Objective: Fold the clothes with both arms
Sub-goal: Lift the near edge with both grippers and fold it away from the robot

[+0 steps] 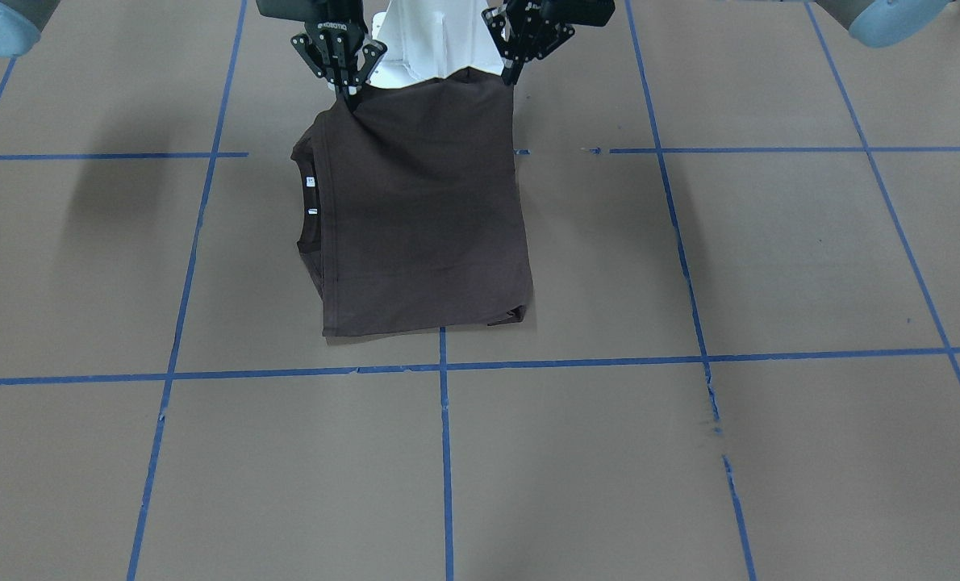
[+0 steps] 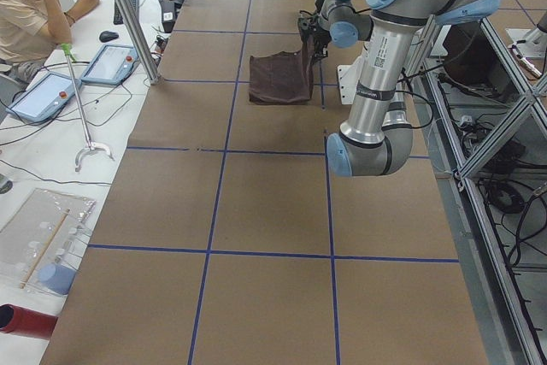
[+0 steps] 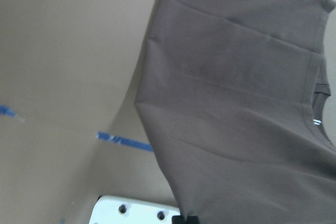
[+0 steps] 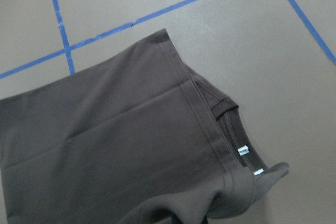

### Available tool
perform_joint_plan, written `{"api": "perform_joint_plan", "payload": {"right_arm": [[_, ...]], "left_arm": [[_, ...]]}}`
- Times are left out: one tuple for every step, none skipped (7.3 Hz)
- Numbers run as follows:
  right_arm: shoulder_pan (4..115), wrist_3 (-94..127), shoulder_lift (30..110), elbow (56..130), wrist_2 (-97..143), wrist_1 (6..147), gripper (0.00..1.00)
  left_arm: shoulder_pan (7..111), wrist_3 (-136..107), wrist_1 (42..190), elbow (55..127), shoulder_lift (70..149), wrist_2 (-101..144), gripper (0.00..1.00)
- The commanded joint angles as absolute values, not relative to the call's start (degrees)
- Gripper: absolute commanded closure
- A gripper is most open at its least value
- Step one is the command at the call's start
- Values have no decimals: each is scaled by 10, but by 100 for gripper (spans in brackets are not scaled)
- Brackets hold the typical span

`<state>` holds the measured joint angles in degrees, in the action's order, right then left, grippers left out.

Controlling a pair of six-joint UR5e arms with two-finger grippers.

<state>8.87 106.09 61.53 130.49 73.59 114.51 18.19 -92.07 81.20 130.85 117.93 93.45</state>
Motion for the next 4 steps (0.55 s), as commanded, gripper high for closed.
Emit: {"api": "perform_joint_plan", "payload": {"right_arm": [[147,1031,585,1217,761,1097,100],[171,1020,585,1146,765,1019,100],[197,991,585,1091,786,966,100],[215,980,581,1034,788,918,100]], "left_arm": [[240,-866,846,1236,1198,935,100],[256,-861,895,1184,1200,935,100],[271,-858,945,1132,1200,935,100],[278,-857,989,1076,1208,934,100]]}}
